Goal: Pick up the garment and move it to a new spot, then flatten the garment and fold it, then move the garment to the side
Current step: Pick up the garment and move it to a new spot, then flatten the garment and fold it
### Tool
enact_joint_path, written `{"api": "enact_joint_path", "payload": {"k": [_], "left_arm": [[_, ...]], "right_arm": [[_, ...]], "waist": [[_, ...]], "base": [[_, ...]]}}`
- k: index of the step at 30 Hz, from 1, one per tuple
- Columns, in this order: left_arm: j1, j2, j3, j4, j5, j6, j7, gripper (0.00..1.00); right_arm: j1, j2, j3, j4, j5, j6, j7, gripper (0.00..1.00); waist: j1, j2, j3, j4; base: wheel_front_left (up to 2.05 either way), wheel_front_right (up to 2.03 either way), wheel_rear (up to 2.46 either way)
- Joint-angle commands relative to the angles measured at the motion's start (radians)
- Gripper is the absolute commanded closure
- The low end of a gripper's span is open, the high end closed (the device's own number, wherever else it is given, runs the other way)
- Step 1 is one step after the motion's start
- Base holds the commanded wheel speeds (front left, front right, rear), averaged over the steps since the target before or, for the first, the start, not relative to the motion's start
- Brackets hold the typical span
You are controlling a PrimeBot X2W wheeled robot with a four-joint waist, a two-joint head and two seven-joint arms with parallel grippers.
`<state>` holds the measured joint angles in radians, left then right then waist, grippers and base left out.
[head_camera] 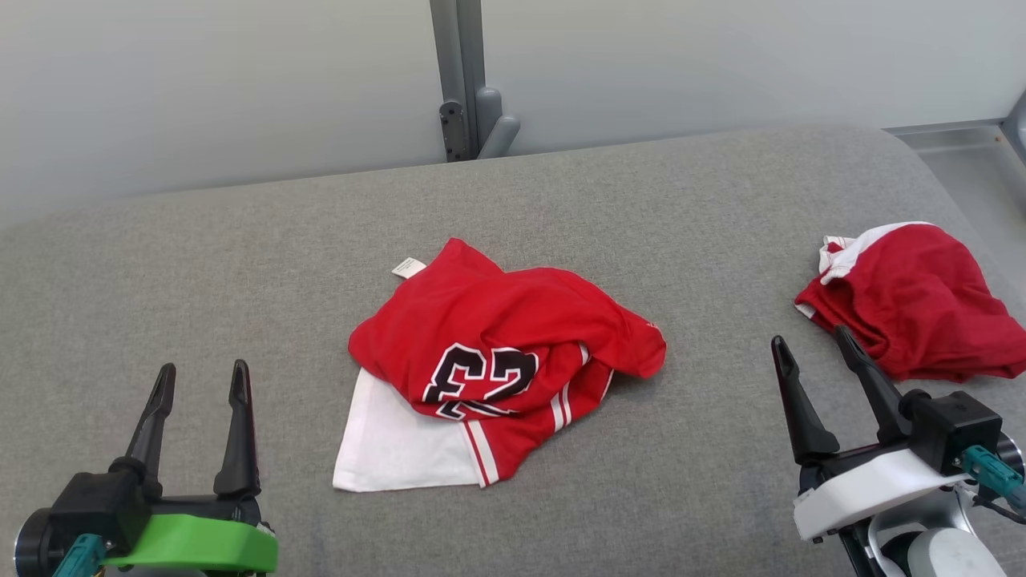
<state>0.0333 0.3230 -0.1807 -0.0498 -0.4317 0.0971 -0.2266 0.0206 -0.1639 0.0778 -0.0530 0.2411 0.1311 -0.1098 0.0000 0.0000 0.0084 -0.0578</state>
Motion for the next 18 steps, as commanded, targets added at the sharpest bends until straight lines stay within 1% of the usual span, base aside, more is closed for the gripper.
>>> {"api": "enact_joint_path", "payload": {"k": [1,10,18], "left_arm": [[0.020,0.006,0.001,-0.005,-0.005,0.005,0.005,0.00],[0.042,0.004,-0.010,-0.030,-0.003,0.024,0.027,0.00],[0.034,0.006,-0.016,-0.030,-0.007,0.028,0.025,0.00]], "right_arm": [[0.015,-0.005,-0.001,-0.007,-0.006,-0.001,0.004,0.00],[0.029,-0.009,-0.007,-0.020,-0.006,-0.001,0.016,0.00],[0.030,-0.003,-0.007,-0.023,-0.006,-0.001,0.017,0.00]], "waist": [[0.0000,0.0000,-0.009,-0.001],[0.0000,0.0000,-0.011,0.005],[0.0000,0.0000,-0.010,0.008]], "base": [[0.00,0.00,0.00],[0.00,0.00,0.00],[0.00,0.00,0.00]]}}
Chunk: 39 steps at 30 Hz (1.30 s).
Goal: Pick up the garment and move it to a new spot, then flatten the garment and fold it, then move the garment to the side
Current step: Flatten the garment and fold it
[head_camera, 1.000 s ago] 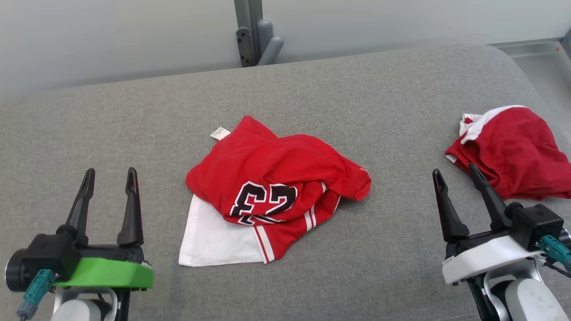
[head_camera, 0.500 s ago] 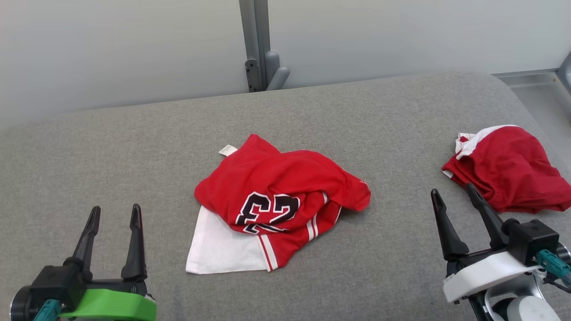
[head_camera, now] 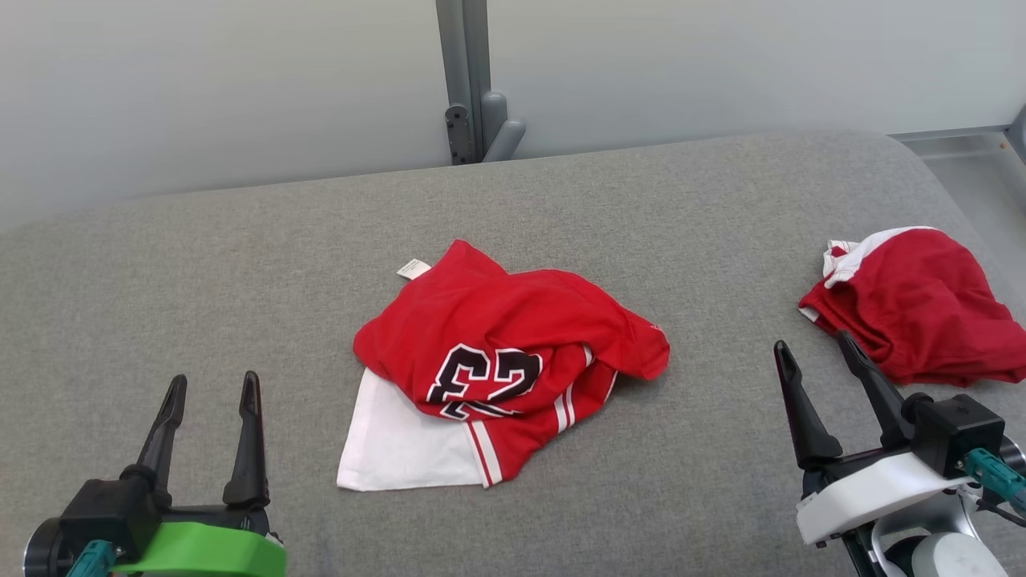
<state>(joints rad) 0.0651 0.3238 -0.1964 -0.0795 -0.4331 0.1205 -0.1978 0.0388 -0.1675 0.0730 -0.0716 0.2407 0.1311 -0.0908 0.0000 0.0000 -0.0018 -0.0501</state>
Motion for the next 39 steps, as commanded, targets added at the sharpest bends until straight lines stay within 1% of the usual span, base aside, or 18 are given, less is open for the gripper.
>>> {"api": "enact_joint_path", "payload": {"k": [1,9,15,21,27,31,36,37,38,39], "left_arm": [[0.001,0.006,-0.001,0.001,-0.004,0.005,-0.004,0.00],[-0.018,0.006,-0.010,0.004,-0.003,0.007,0.000,0.00],[-0.062,0.001,-0.025,-0.006,0.006,-0.004,-0.002,0.00],[-0.127,-0.014,-0.047,0.001,0.017,-0.021,-0.017,0.00],[-0.178,-0.038,-0.066,0.018,0.028,-0.033,-0.035,0.00],[-0.199,-0.052,-0.069,0.039,0.030,-0.042,-0.049,0.00],[-0.213,-0.063,-0.067,0.050,0.040,-0.045,-0.057,0.00],[-0.216,-0.065,-0.066,0.054,0.039,-0.047,-0.058,0.00],[-0.218,-0.066,-0.064,0.056,0.037,-0.049,-0.060,0.00],[-0.222,-0.067,-0.063,0.059,0.039,-0.050,-0.060,0.00]], "right_arm": [[0.012,0.000,-0.003,-0.005,-0.006,-0.001,-0.002,0.00],[0.009,0.000,-0.009,0.002,-0.004,-0.001,-0.003,0.00],[-0.026,-0.015,0.016,0.030,0.003,-0.001,0.008,0.00],[-0.094,-0.034,0.082,0.104,0.028,-0.001,0.015,0.00],[-0.171,-0.062,0.147,0.208,0.054,-0.001,0.025,0.00],[-0.202,-0.078,0.162,0.270,0.070,-0.001,0.017,0.00],[-0.225,-0.093,0.181,0.305,0.083,-0.001,0.011,0.00],[-0.231,-0.095,0.188,0.313,0.086,-0.001,0.009,0.10],[-0.238,-0.096,0.195,0.322,0.090,-0.001,0.011,0.48],[-0.245,-0.098,0.201,0.329,0.090,-0.001,0.012,0.68]], "waist": [[0.0000,0.0000,-0.001,0.001],[0.0000,0.0000,0.001,0.012],[0.0000,0.0000,0.036,0.060],[0.0000,0.0000,0.108,0.129],[0.0000,0.0000,0.178,0.187],[0.0000,0.0000,0.204,0.209],[0.0000,0.0000,0.220,0.215],[0.0000,0.0000,0.222,0.215],[0.0000,0.0000,0.225,0.213],[0.0000,0.0000,0.227,0.212]], "base": [[0.00,0.00,0.00],[0.00,0.00,0.00],[0.00,0.00,0.00],[0.00,0.00,0.00],[0.00,0.00,0.00],[0.00,0.00,0.00],[0.00,0.00,0.00],[0.00,0.00,0.00],[0.00,0.00,0.00],[0.00,0.00,0.00]]}}
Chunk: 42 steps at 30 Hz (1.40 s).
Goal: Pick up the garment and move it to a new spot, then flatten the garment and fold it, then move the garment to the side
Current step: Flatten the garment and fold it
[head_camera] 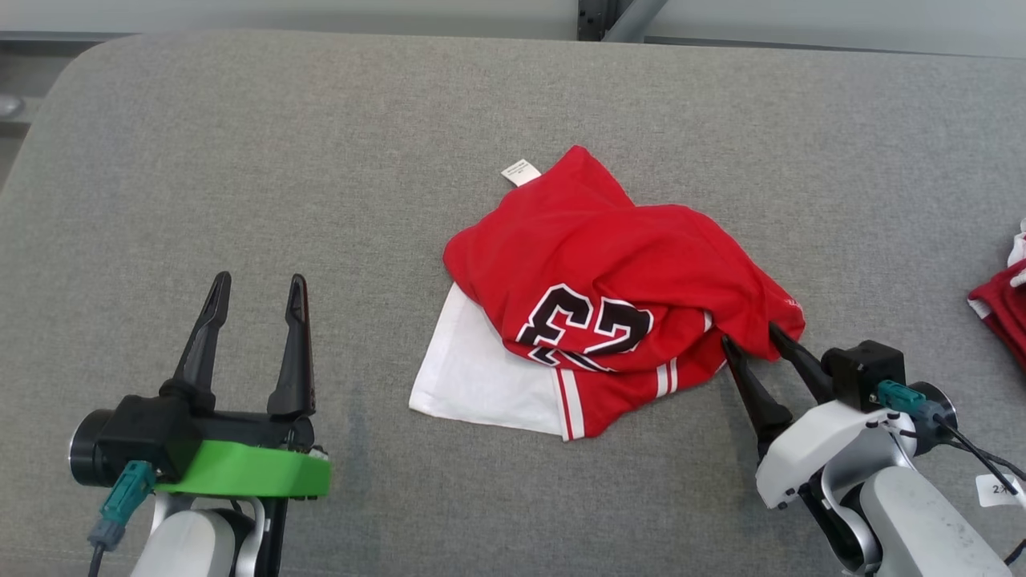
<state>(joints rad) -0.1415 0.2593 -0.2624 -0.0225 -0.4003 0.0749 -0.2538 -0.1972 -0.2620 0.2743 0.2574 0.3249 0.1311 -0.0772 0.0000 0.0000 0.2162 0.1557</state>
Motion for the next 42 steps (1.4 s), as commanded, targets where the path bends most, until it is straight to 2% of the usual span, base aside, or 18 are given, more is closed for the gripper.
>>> {"api": "enact_joint_path", "payload": {"k": [1,2,8,16,22,27,30,33,38,39,42], "left_arm": [[-0.020,-0.004,0.003,0.003,0.008,-0.006,-0.004,0.00],[-0.022,-0.006,0.004,0.005,0.007,-0.007,-0.005,0.00],[-0.027,-0.010,0.014,0.010,0.015,-0.010,-0.009,0.00],[-0.017,-0.006,0.031,0.004,0.019,-0.012,-0.010,0.00],[-0.030,-0.010,0.037,0.000,0.025,-0.016,-0.011,0.00],[-0.035,-0.014,0.042,-0.002,0.030,-0.020,-0.011,0.00],[-0.037,-0.018,0.045,-0.003,0.034,-0.022,-0.011,0.00],[-0.047,-0.023,0.045,-0.005,0.039,-0.026,-0.011,0.00],[-0.070,-0.030,0.037,0.000,0.048,-0.039,-0.011,0.00],[-0.070,-0.030,0.037,0.000,0.048,-0.039,-0.011,0.00],[-0.085,-0.035,0.034,0.004,0.057,-0.047,-0.011,0.00]], "right_arm": [[-0.016,-0.005,0.003,0.007,0.009,-0.001,-0.004,0.85],[-0.023,-0.005,0.009,0.015,0.012,-0.001,-0.003,1.00],[-0.069,-0.035,0.046,-0.009,0.009,-0.001,-0.027,1.00],[-0.141,-0.127,0.048,-0.204,0.009,-0.001,0.018,1.00],[-0.176,-0.192,-0.050,-0.338,0.013,-0.001,0.081,1.00],[-0.148,-0.204,-0.186,-0.368,0.015,-0.001,0.099,1.00],[-0.122,-0.190,-0.260,-0.330,0.029,-0.001,0.088,1.00],[-0.111,-0.168,-0.302,-0.237,0.056,-0.001,0.073,1.00],[-0.151,-0.143,-0.297,-0.021,0.104,-0.001,0.033,1.00],[-0.151,-0.143,-0.297,-0.021,0.104,-0.001,0.033,1.00],[-0.179,-0.131,-0.271,0.093,0.128,-0.001,-0.003,1.00]], "waist": [[0.0000,0.0000,0.011,0.004],[0.0000,0.0000,0.013,0.002],[0.0000,0.0000,0.017,-0.019],[0.0000,0.0000,0.016,-0.070],[0.0000,0.0000,0.026,-0.092],[0.0000,0.0000,0.041,-0.097],[0.0000,0.0000,0.052,-0.099],[0.0000,0.0000,0.070,-0.099],[0.0000,0.0000,0.106,-0.091],[0.0000,0.0000,0.106,-0.091],[0.0000,0.0000,0.125,-0.083]], "base": [[0.00,0.00,0.00],[0.00,0.00,0.00],[0.00,0.00,0.00],[0.00,0.00,0.00],[0.00,0.00,0.00],[0.00,0.00,0.00],[0.00,0.00,0.00],[0.00,0.00,0.00],[0.00,0.00,0.00],[0.00,0.00,0.00],[0.00,0.00,0.00]]}}
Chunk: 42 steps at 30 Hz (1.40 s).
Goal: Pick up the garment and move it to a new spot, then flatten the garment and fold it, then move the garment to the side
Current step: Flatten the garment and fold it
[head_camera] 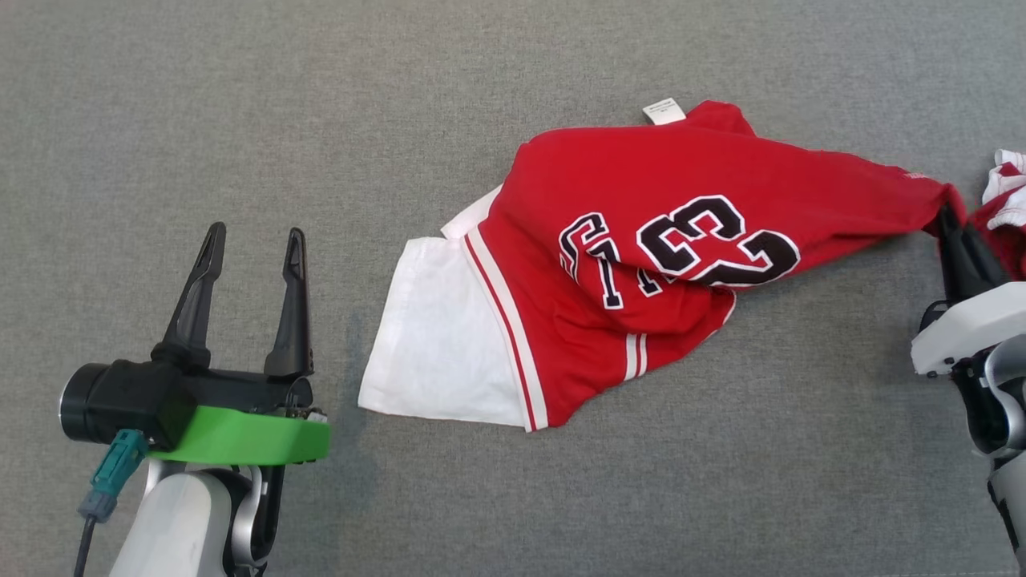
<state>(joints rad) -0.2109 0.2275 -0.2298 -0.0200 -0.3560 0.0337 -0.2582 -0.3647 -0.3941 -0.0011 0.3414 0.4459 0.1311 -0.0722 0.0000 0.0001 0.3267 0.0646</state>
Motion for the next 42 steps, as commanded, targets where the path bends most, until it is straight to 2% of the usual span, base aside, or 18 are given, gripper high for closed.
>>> {"api": "enact_joint_path", "payload": {"k": [1,6,7,8,12,16,26,34,42], "left_arm": [[-0.017,-0.003,0.002,0.004,0.014,-0.006,-0.007,0.00],[-0.021,-0.004,0.006,0.010,0.022,-0.009,-0.007,0.00],[-0.020,-0.005,0.007,0.012,0.022,-0.010,-0.007,0.00],[-0.014,-0.004,0.009,0.018,0.020,-0.011,-0.007,0.00],[0.000,-0.002,0.009,0.030,0.018,-0.013,-0.007,0.00],[0.017,0.005,0.011,0.039,0.016,-0.009,-0.007,0.00],[0.074,0.020,0.022,0.036,0.002,0.013,0.007,0.00],[0.142,0.030,0.028,0.018,-0.010,0.036,0.026,0.00],[0.184,0.037,0.025,0.003,-0.018,0.048,0.044,0.00]], "right_arm": [[-0.020,0.002,0.014,0.038,0.012,-0.001,-0.022,1.00],[-0.051,0.009,0.049,0.158,0.040,-0.001,-0.086,1.00],[-0.054,0.010,0.057,0.173,0.043,-0.001,-0.102,0.61],[-0.049,0.015,0.067,0.196,0.050,-0.001,-0.131,0.00],[-0.008,0.021,0.071,0.202,0.045,-0.001,-0.173,0.00],[0.044,0.021,0.049,0.156,0.013,-0.001,-0.190,0.00],[0.165,0.090,-0.013,-0.087,-0.107,-0.001,-0.194,0.00],[0.246,0.157,0.012,-0.256,-0.171,-0.001,-0.132,0.00],[0.321,0.197,0.024,-0.342,-0.196,-0.001,-0.098,0.00]], "waist": [[0.0000,-0.0001,0.019,0.009],[0.0000,-0.0001,0.028,0.006],[0.0000,-0.0001,0.025,0.004],[0.0000,-0.0001,0.015,-0.002],[0.0000,-0.0001,-0.015,-0.016],[0.0000,-0.0001,-0.050,-0.033],[0.0000,-0.0001,-0.142,-0.075],[0.0000,-0.0001,-0.206,-0.102],[0.0000,-0.0001,-0.230,-0.119]], "base": [[0.00,0.00,0.00],[0.00,0.00,0.00],[0.00,0.00,0.00],[0.00,0.00,0.00],[0.00,0.00,0.00],[0.00,0.00,0.00],[0.00,0.00,0.00],[0.00,0.00,0.00],[0.00,0.00,0.00]]}}
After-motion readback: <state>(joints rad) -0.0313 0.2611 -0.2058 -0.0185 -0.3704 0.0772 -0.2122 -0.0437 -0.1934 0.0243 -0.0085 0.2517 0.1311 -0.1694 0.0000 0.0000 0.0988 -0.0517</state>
